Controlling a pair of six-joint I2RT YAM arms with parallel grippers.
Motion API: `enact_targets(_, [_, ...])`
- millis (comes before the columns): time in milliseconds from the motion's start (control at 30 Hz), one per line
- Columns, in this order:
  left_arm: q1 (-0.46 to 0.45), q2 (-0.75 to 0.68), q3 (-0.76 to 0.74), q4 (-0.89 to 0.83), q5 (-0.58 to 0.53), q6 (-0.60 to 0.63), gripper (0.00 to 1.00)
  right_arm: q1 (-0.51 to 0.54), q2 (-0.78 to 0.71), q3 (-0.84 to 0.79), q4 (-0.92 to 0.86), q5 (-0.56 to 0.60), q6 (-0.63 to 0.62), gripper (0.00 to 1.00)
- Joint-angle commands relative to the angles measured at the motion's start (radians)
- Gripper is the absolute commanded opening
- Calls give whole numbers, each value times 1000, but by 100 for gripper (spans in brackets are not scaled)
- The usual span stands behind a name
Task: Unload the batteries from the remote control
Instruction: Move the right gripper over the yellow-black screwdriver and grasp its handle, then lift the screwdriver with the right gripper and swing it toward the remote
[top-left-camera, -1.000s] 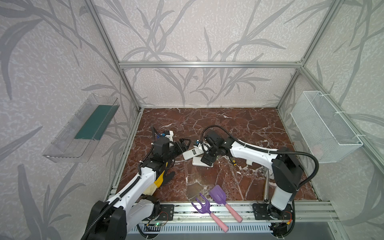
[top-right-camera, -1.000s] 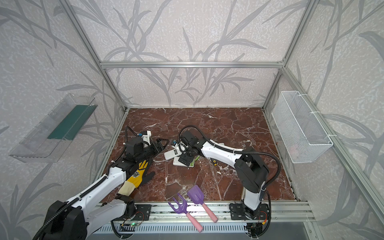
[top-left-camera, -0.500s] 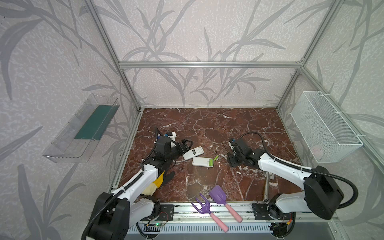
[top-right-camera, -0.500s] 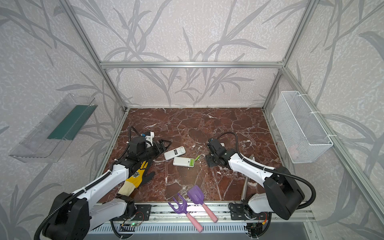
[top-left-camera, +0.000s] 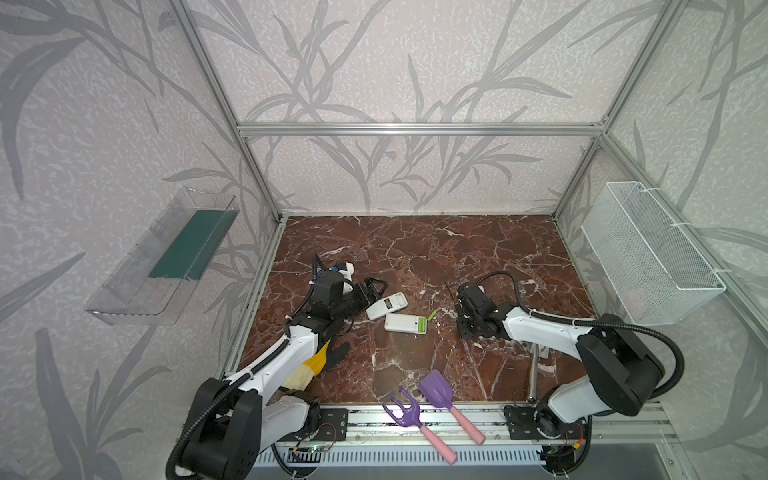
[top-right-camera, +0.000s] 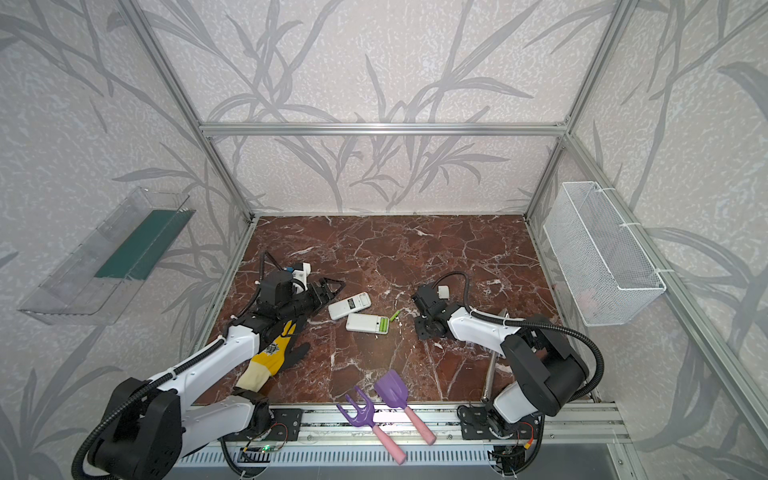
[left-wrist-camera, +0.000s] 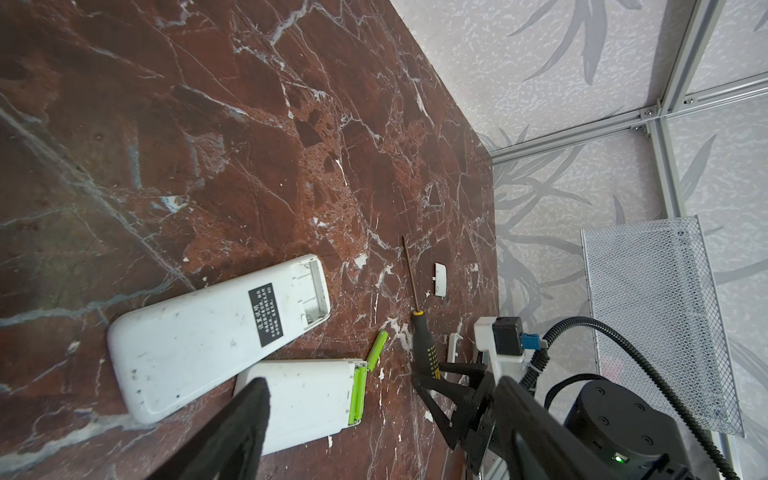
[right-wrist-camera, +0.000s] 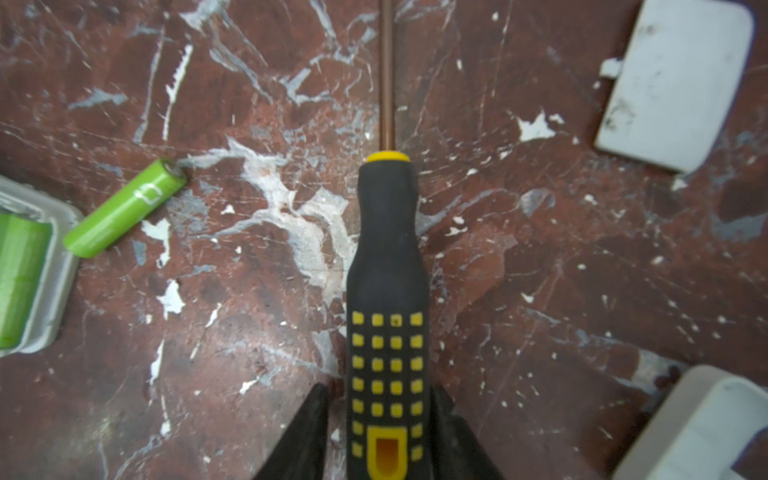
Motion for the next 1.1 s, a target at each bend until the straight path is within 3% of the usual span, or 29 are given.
enact_targets(0, [-6, 6, 34, 23, 13, -13, 85, -6, 10, 17, 43, 5, 3, 31])
enact_targets(233, [-25, 26, 40, 32, 10, -24, 85, -6, -19, 9, 28, -2, -49, 0])
enact_targets(433, [-92, 62, 66, 41, 14, -46, 82, 39, -146, -10, 51, -53, -117, 0])
enact_targets(667, [-209, 147, 112, 103, -31, -66, 79, 159, -271, 23, 3, -3, -142, 0])
enact_targets(833, [-227, 227, 102, 277, -42, -145, 73, 242, -305, 53, -30, 49, -132, 0])
enact_targets(1067, [-244, 282, 117, 356, -72, -173, 63, 291, -323, 72, -40, 50, -113, 0])
